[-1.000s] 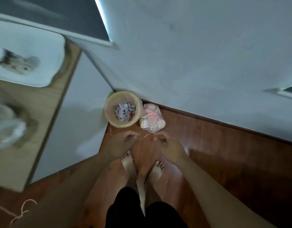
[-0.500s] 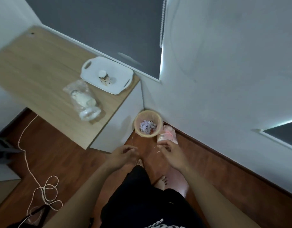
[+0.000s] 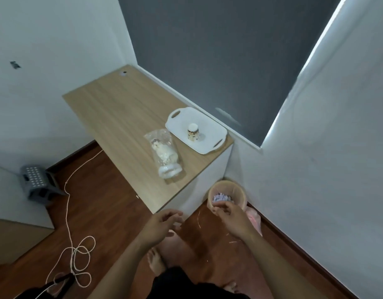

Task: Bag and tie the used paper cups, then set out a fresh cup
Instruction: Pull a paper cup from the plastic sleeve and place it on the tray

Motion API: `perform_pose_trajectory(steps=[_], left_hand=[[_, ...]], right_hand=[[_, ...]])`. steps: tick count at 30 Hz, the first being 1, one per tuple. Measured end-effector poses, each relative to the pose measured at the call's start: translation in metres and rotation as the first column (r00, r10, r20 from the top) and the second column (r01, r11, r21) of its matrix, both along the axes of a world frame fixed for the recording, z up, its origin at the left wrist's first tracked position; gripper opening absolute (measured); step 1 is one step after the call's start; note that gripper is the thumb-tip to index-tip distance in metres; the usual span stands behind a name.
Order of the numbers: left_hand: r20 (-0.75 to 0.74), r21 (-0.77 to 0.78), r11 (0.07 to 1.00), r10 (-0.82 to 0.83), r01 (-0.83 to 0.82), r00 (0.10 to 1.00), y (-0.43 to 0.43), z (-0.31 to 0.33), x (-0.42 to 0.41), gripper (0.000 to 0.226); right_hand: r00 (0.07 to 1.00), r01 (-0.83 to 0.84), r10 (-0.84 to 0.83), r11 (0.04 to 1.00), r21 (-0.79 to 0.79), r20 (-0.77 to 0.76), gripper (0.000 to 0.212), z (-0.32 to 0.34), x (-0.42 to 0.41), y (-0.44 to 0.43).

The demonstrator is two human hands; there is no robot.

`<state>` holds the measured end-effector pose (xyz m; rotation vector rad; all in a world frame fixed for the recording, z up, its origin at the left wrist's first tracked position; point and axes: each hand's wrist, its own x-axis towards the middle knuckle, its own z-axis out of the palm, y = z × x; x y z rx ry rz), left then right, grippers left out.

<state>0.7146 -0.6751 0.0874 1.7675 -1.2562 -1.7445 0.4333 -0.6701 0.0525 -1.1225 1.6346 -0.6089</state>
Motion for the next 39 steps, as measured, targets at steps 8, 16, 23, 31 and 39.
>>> perform_pose_trajectory(steps=[8,16,23,31,39], left_hand=[[-0.018,-0.015,0.999,0.028,-0.029,0.999,-0.067,0.010,0.132,0.024],[-0.001,-0.074,0.995,0.062,-0.062,0.998,-0.155,-0.012,0.199,0.025],[0.040,-0.079,0.979,-0.186,0.189,0.982,-0.228,-0.025,0.190,0.022],[0.255,-0.211,0.880,-0.370,0.425,0.893,-0.302,-0.030,0.161,0.021],[0.548,-0.159,0.712,-0.513,0.684,0.661,-0.360,-0.061,0.153,0.043]], right_hand=[[0.978,0.165,-0.174,0.983,0.085,0.113,0.016,0.007,0.102,-0.078],[0.984,0.149,-0.160,0.981,0.122,0.082,0.014,0.003,0.194,-0.126],[0.973,0.207,-0.223,0.956,0.208,0.057,0.032,-0.030,0.213,-0.140],[0.959,0.233,-0.272,0.915,0.331,0.078,0.015,-0.055,0.209,-0.196],[0.922,0.359,-0.388,0.863,0.355,0.010,0.056,-0.077,0.209,-0.251]])
